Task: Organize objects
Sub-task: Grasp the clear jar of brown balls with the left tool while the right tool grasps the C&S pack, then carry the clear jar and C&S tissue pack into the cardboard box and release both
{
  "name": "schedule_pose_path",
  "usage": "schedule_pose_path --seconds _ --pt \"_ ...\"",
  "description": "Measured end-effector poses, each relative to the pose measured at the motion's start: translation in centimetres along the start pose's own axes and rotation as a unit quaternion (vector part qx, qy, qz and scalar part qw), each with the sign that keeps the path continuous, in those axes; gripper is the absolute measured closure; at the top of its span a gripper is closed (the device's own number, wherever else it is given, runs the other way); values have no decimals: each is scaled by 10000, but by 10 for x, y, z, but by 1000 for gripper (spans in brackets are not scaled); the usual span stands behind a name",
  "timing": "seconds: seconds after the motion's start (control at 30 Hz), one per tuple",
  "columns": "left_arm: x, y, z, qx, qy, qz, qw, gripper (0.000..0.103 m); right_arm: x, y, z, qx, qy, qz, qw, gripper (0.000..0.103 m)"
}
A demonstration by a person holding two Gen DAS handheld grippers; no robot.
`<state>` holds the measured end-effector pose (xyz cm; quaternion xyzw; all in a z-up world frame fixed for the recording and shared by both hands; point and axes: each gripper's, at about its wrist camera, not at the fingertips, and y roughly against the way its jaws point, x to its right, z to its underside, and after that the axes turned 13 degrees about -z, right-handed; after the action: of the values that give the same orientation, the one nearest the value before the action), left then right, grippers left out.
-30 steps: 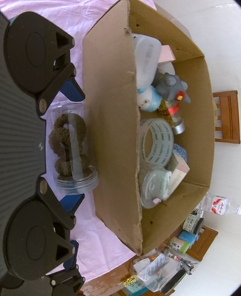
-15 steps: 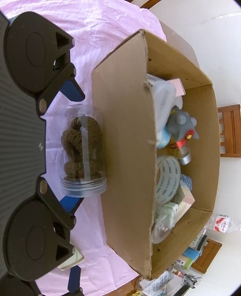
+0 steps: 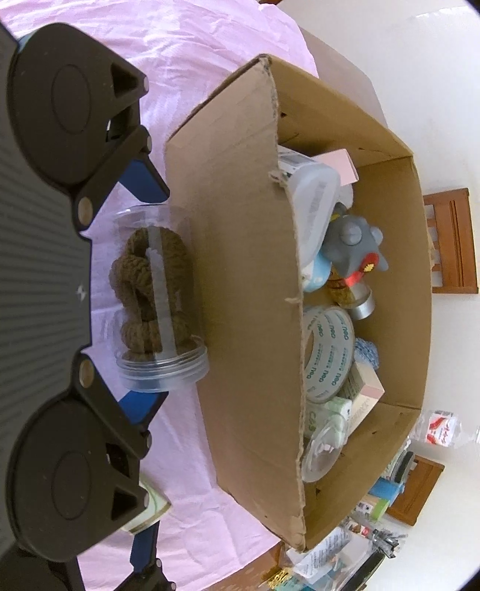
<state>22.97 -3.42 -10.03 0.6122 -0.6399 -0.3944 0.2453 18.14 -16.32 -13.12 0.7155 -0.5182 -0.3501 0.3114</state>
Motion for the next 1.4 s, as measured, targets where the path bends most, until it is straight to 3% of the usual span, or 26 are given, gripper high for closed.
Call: schedule_pose_path --seconds 0.17,1.07,1.2,1.4 --pt "0 -4 -3 6 -40 148 9999 7 1 0 -2 19 -118 86 9999 27" --pt "0 4 11 -150 -186 244 9994 8 2 -1 0 21 -353 224 9991 25" --pt "-1 5 11 -168 -215 326 9991 8 1 1 0 6 -308 205 9993 31" --pt "-5 8 8 -138 -327 497 9981 11 5 2 -2 -47 -347 138 9993 32"
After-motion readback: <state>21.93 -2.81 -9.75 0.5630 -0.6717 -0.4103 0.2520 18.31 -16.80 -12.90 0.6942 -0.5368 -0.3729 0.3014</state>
